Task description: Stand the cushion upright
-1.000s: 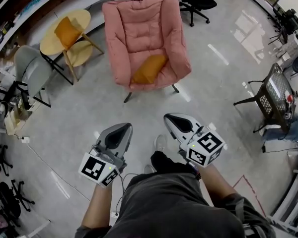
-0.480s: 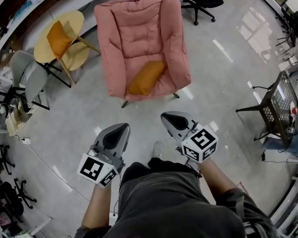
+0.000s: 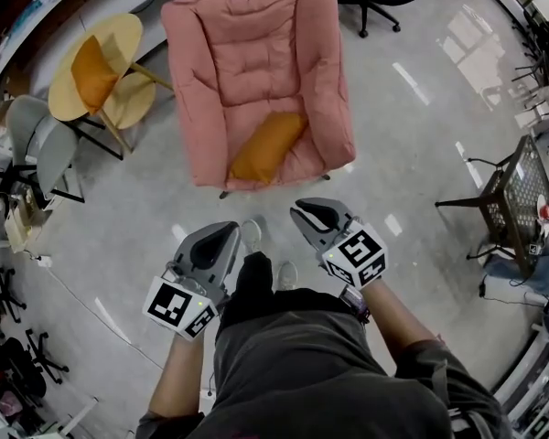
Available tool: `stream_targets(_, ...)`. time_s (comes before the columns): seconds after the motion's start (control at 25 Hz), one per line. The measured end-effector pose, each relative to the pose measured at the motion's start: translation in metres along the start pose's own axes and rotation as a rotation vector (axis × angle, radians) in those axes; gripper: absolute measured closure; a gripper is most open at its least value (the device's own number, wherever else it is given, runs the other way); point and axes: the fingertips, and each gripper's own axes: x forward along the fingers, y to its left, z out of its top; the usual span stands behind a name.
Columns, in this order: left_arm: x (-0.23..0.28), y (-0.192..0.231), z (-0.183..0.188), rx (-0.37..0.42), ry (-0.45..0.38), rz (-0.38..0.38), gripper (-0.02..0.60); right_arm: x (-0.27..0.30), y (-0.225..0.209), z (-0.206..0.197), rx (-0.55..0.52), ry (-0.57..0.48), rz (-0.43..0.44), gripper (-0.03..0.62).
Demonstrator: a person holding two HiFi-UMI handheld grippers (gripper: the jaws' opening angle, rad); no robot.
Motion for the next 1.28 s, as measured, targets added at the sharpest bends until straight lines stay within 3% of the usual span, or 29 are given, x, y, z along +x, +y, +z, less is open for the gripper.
stream_targets(0.2, 0.028, 0.046, -0.020, -0.031, 0.049, -0.031, 0.571, 0.059, -0.034, -0.022, 0.061, 0.063, -0.020, 0.565)
stream_targets(0.32, 0.049, 0.080, -0.035, -0.039, 0.089, -0.051, 0.572, 0.099, -0.057, -0.037, 0.108, 0.103, -0.040, 0.481)
stream_targets(0.72, 0.096, 0.165, -0.078, -0.073, 0.214, -0.116, 0.571, 0.221, -0.116, -0.129, 0.186, 0.274, -0.101, 0.437)
stream_targets(1.0, 0.118, 0.204, -0.119, -0.117, 0.267, -0.119, 0.571, 0.275, -0.137, -0.212, 0.261, 0.397, -0.145, 0.395)
stream_targets(1.28, 0.127, 0.216, -0.144, -0.140, 0.312, -0.133, 0.571, 0.298, -0.150, -0.265, 0.302, 0.470, -0.181, 0.375)
